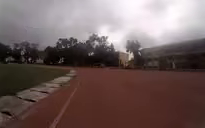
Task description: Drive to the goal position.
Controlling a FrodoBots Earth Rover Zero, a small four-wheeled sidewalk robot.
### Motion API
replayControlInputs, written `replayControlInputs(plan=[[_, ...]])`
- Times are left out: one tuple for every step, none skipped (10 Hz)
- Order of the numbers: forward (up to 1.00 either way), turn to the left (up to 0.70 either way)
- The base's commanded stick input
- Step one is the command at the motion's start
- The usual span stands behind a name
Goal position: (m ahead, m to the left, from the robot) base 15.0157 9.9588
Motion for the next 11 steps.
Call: replayControlInputs(plan=[[0.70, 0.04], [0.70, -0.13], [0.70, -0.35], [0.70, -0.35], [0.70, 0.09], [0.70, 0.09], [0.70, 0.08], [0.70, 0.08], [0.70, 0.00], [0.70, 0.00], [0.70, 0.00]])
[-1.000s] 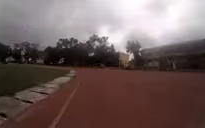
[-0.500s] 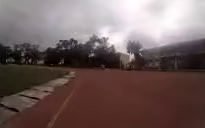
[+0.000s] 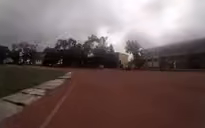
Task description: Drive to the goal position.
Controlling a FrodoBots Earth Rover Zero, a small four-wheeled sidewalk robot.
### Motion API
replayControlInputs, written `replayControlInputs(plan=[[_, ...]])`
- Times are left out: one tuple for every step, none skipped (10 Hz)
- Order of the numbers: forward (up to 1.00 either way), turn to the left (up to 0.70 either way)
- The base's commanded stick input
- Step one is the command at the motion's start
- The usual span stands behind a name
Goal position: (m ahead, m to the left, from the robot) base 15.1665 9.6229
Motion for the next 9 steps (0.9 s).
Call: replayControlInputs(plan=[[0.70, 0.00], [0.70, 0.00], [0.70, 0.00], [0.70, 0.00], [0.70, 0.00], [0.70, 0.00], [0.70, 0.00], [0.70, 0.00], [0.70, 0.00]])
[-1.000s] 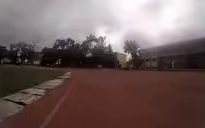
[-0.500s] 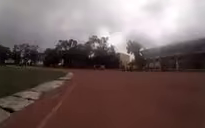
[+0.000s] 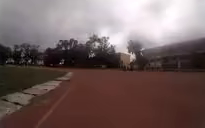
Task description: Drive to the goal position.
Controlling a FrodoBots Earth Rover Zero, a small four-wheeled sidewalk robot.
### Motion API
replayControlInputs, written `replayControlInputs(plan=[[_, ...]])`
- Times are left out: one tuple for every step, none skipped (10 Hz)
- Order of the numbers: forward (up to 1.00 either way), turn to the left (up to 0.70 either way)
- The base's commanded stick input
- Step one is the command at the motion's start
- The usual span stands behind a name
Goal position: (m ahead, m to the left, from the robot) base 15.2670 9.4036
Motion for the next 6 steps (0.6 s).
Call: replayControlInputs(plan=[[0.70, 0.00], [0.70, 0.00], [0.70, 0.00], [0.70, 0.02], [0.70, 0.05], [0.70, 0.04]])
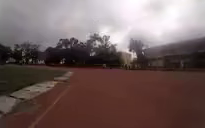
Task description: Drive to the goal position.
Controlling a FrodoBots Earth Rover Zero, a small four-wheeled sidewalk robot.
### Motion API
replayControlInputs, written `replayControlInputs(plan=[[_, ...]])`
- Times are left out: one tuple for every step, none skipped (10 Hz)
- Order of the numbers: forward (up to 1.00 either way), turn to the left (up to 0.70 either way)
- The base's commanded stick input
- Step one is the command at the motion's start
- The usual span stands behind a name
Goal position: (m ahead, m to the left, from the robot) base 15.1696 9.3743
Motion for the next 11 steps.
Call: replayControlInputs(plan=[[0.70, 0.04], [0.70, 0.03], [0.70, 0.02], [0.70, 0.00], [0.70, 0.00], [0.70, 0.05], [0.70, 0.11], [0.70, 0.03], [0.70, 0.00], [0.70, 0.00], [0.70, 0.02]])
